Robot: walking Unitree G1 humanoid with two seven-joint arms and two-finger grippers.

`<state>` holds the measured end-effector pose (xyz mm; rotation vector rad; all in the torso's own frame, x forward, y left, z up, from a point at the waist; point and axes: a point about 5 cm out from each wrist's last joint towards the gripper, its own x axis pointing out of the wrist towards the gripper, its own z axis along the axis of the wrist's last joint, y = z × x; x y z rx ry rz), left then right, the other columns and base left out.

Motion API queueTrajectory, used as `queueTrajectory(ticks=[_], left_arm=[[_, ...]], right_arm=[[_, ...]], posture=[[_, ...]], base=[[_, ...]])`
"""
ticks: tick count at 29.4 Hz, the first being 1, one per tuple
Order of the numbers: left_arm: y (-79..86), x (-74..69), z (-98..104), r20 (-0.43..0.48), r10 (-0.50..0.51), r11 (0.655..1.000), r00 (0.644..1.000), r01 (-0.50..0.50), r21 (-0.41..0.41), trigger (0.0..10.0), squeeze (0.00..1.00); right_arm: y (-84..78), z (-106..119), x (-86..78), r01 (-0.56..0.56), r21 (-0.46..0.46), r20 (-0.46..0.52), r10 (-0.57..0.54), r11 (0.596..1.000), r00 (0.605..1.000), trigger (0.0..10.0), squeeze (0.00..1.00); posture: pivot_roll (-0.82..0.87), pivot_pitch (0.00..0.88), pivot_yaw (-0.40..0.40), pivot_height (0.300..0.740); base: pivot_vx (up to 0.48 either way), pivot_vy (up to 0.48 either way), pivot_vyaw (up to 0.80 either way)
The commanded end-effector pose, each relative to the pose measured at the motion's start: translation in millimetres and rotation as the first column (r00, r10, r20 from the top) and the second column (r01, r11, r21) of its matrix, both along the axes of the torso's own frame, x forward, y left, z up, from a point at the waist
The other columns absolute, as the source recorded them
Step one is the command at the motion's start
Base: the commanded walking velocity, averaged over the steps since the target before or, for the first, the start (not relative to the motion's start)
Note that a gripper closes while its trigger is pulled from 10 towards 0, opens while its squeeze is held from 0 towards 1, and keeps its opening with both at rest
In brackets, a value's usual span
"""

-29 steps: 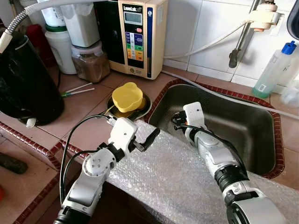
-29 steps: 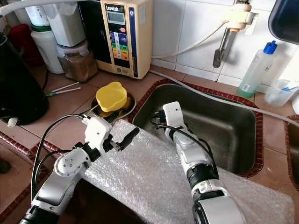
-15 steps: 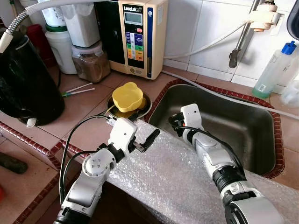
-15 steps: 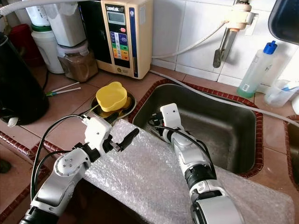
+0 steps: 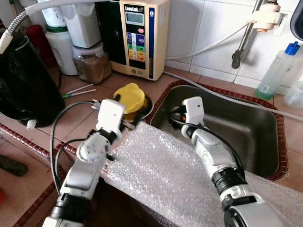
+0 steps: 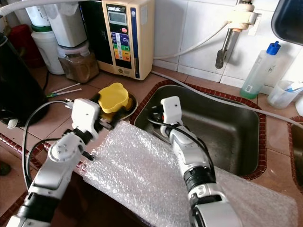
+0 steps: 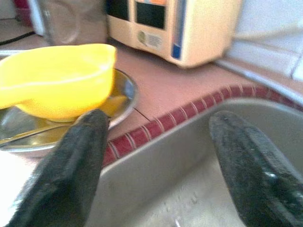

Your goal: Kitchen organization

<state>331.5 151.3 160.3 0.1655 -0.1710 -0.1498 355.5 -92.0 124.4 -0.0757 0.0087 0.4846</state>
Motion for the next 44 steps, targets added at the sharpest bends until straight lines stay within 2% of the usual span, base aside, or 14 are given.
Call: queueTrajectory(ticks=[1,5,6,7,8,9,10,12,24,30,36,41,43,44], left_arm=[[17.3,6.5,6,0.016,0.128,0.991,0.992,-0.128,-0.041,10.0,1.00],[35.4,18.9,10,0.010,0.271,0.962,0.962,-0.271,-0.012,10.0,1.00],[40.1,24.2,8,-0.019,0.296,0.955,0.955,-0.296,-0.009,10.0,0.05],[43.5,27.6,7,-0.039,0.314,0.949,0.949,-0.314,-0.007,10.0,0.05],[47.9,34.7,5,-0.079,0.337,0.940,0.938,-0.340,-0.026,10.0,0.00],[49.8,39.9,1,-0.130,0.359,0.929,0.924,-0.367,-0.042,10.0,0.00],[49.8,39.9,1,-0.130,0.359,0.929,0.924,-0.367,-0.042,10.0,0.00],[44.3,44.1,-3,-0.173,0.329,0.934,0.928,-0.347,-0.085,10.0,0.00],[13.2,56.0,-2,-0.177,0.220,0.961,0.959,-0.244,-0.127,10.0,0.00],[7.4,58.2,11,-0.081,0.214,0.968,0.973,-0.222,-0.114,10.0,0.00],[2.6,58.1,9,-0.089,0.197,0.970,0.976,-0.207,-0.130,10.0,0.00],[1.1,56.8,3,-0.117,0.199,0.968,0.973,-0.214,-0.135,10.0,0.00],[1.6,56.6,1,-0.138,0.198,0.966,0.970,-0.218,-0.143,10.0,0.00],[1.8,56.6,-2,-0.165,0.192,0.965,0.967,-0.217,-0.148,10.0,0.00]], right_arm=[[3.6,-3,-5.2,-0.046,-0.036,0.013,0.046,0.998,0.999,10.0,1.00],[8.2,-4,-15.0,-0.094,-0.015,0.023,0.094,0.995,0.995,10.0,1.00],[10.1,-6,-20.2,-0.125,-0.066,0.045,0.128,0.990,0.991,10.0,0.97],[11.6,-7,-24.2,-0.148,-0.104,0.059,0.155,0.984,0.986,10.0,0.97],[13.1,-9,-32.1,-0.180,-0.120,0.071,0.189,0.976,0.979,10.0,0.86],[12.9,-8,-38.4,-0.200,-0.094,0.077,0.208,0.975,0.975,10.0,0.36],[12.9,-8,-38.4,-0.200,-0.094,0.077,0.208,0.975,0.975,10.0,0.36],[11.8,-1,-46.1,-0.210,-0.095,0.106,0.219,0.973,0.970,10.0,0.02],[3.6,7,-74.8,-0.206,-0.119,0.123,0.220,0.971,0.968,10.0,0.03],[3.9,12,-81.4,-0.207,-0.123,0.135,0.223,0.971,0.965,10.0,0.03],[-13.1,36,-68.1,0.009,-0.202,0.344,0.062,0.979,0.937,10.0,0.00],[-26.6,69,-52.9,0.131,-0.078,0.416,-0.087,0.988,0.905,10.0,0.00],[-26.4,77,-51.8,0.104,-0.021,0.389,-0.088,0.994,0.917,10.0,0.00],[-22.1,87,-55.4,0.012,0.012,0.356,-0.016,1.000,0.934,10.0,0.00]], posture=[[0.11,0.000,0.039,0.740],[0.09,0.000,0.036,0.740],[0.08,0.000,0.034,0.740],[0.07,0.000,0.034,0.740],[0.07,0.000,0.034,0.740],[0.05,0.000,0.035,0.740],[0.05,0.000,0.035,0.740],[0.03,0.000,0.042,0.740],[-0.01,0.000,0.064,0.740],[-0.01,0.000,0.063,0.740],[0.00,0.000,0.063,0.740],[0.01,0.000,0.058,0.740],[0.01,0.000,0.058,0.740],[0.01,0.000,0.058,0.740]], base=[[0.000,0.000,0.00],[0.000,0.000,0.00],[0.000,0.000,0.00],[0.000,0.000,0.00],[0.000,0.000,0.00],[0.000,0.000,0.00],[0.000,0.000,0.00],[0.000,0.000,0.00],[0.000,0.000,0.00],[0.000,0.000,0.00],[0.000,0.000,0.00],[0.000,0.000,0.00],[0.000,0.000,0.00],[0.000,0.000,0.00]])
